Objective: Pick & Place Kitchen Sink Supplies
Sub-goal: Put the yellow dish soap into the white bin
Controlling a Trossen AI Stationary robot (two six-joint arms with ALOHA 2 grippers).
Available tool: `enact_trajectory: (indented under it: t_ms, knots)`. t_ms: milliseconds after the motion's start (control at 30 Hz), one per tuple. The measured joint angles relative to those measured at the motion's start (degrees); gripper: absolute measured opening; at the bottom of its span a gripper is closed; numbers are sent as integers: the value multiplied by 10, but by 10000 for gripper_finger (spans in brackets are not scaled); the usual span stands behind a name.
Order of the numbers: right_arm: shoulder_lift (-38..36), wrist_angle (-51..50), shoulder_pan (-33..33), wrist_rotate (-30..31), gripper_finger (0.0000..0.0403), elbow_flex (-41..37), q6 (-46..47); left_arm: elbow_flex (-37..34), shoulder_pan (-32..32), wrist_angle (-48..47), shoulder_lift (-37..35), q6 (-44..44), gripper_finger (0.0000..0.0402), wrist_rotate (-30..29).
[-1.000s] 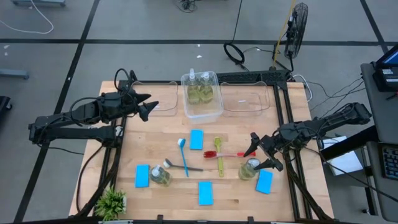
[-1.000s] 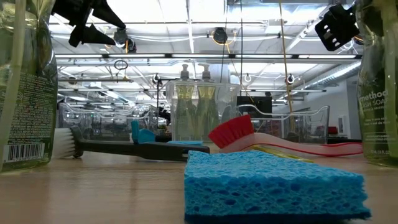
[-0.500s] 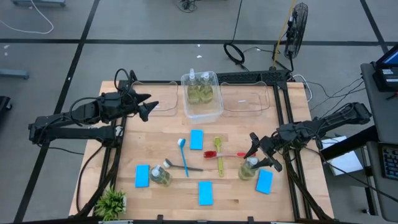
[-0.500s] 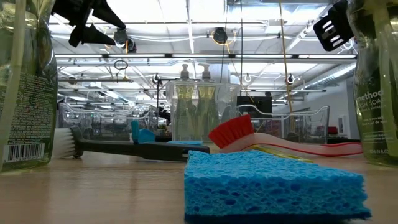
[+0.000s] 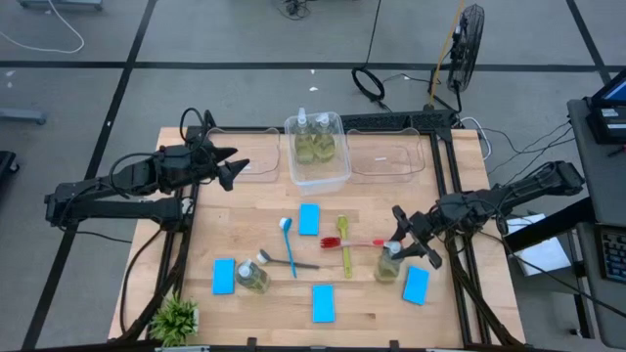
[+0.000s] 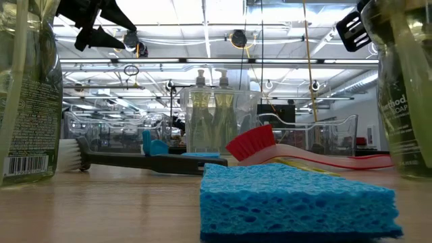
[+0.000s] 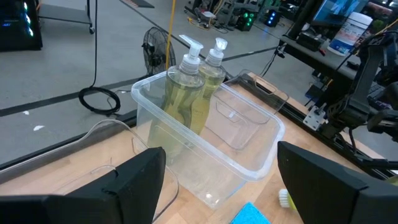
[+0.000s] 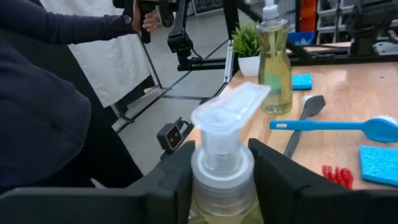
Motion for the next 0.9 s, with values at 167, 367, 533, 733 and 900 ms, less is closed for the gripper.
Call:
enact_trajectory:
  t_ms: [167, 367, 533, 733, 900]
  knots:
    - [-1, -1, 0, -6, 111, 0, 4, 0, 0, 0, 0, 2, 306, 0]
    - [0, 19, 0, 7, 111, -2, 10, 0, 0, 1, 0, -2, 306, 0]
    - [0, 53, 0, 23, 111, -3, 15, 0, 0, 1, 0, -20, 306, 0]
    - [0, 90, 0, 45, 111, -3, 36, 0, 0, 1, 0, -30, 306, 0]
    - [0, 131, 0, 84, 111, -2, 52, 0, 0, 2, 0, -30, 306, 0]
